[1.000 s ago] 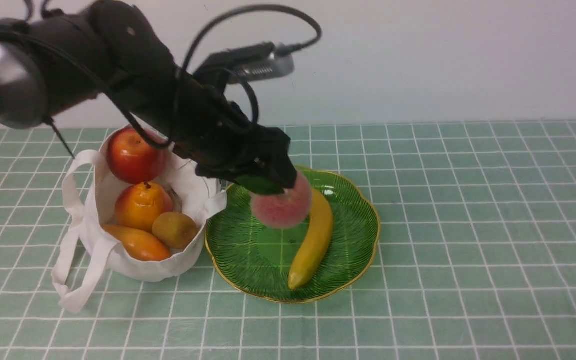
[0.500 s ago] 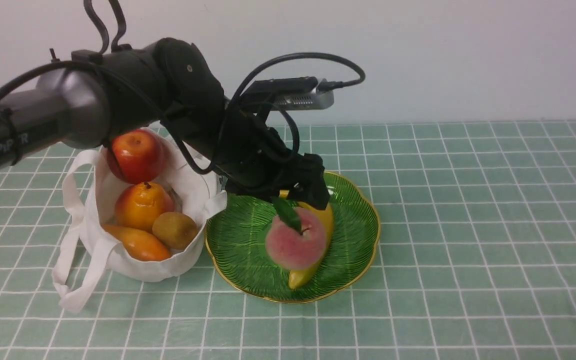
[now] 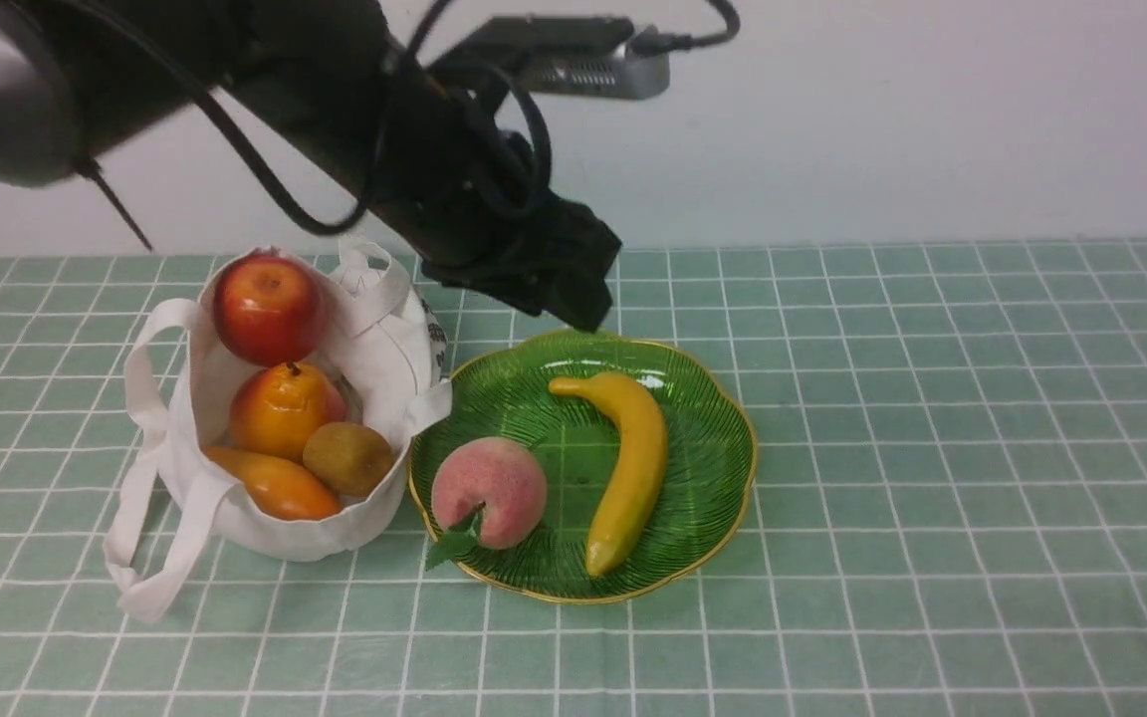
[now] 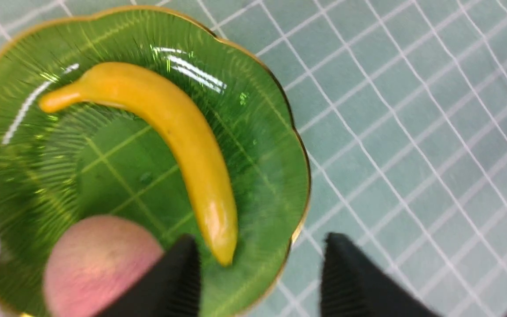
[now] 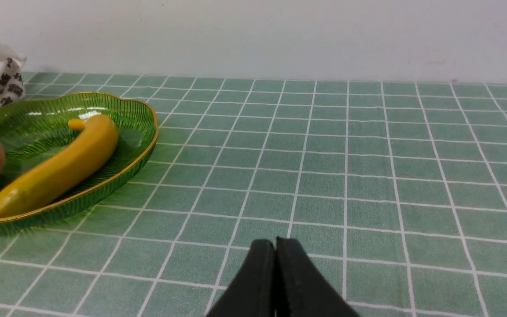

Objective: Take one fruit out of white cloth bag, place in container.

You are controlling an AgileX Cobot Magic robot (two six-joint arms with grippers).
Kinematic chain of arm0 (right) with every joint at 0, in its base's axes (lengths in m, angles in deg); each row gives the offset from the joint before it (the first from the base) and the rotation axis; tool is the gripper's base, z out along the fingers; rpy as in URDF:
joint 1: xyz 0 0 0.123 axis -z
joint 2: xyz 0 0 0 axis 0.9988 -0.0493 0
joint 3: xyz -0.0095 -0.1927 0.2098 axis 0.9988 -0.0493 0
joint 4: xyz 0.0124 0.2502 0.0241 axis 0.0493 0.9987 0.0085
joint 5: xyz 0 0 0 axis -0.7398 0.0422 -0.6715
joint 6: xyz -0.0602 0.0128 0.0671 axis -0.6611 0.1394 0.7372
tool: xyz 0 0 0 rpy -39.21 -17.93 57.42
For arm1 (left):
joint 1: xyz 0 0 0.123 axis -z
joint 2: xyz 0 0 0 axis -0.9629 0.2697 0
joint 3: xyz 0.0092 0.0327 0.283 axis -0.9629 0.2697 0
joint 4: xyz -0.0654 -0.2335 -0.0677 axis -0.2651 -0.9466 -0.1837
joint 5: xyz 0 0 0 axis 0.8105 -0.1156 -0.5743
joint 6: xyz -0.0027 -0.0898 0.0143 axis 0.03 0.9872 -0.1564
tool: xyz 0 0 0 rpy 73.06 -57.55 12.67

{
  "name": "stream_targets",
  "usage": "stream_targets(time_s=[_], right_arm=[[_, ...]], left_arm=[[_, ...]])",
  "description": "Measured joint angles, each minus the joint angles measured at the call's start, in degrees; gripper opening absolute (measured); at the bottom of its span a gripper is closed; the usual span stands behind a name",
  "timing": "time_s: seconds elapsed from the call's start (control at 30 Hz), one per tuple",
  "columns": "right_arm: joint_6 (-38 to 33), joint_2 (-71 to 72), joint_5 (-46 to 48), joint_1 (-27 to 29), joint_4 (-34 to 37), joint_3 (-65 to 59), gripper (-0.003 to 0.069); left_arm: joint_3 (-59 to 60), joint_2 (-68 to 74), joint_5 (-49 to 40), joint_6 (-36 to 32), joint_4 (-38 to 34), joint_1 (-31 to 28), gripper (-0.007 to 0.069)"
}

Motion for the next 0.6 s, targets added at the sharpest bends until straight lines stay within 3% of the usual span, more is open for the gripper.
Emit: stream_targets(time_s=[0.07, 0.17, 0.4, 0.6], right_arm=[[0.0, 0.0, 0.0, 0.0, 0.0, 0.0, -0.0015], [0.0, 0.0, 0.0, 0.0, 0.0, 0.0, -0.0015], [0.0, 0.0, 0.0, 0.0, 0.0, 0.0, -0.0015], [0.0, 0.0, 0.0, 0.0, 0.0, 0.0, -0.0015]], left_arm=[[-1.48, -3.49, -4.15, 0.0, 2.49, 0.0, 0.0101], [-1.44, -7.94, -5.63, 0.06, 5.24, 0.0, 0.0016], [3.49, -18.71, -6.26, 2.24, 9.55, 0.0, -0.0008], [19.27, -35.79, -5.28, 3.49, 10.65, 0.0, -0.0008]])
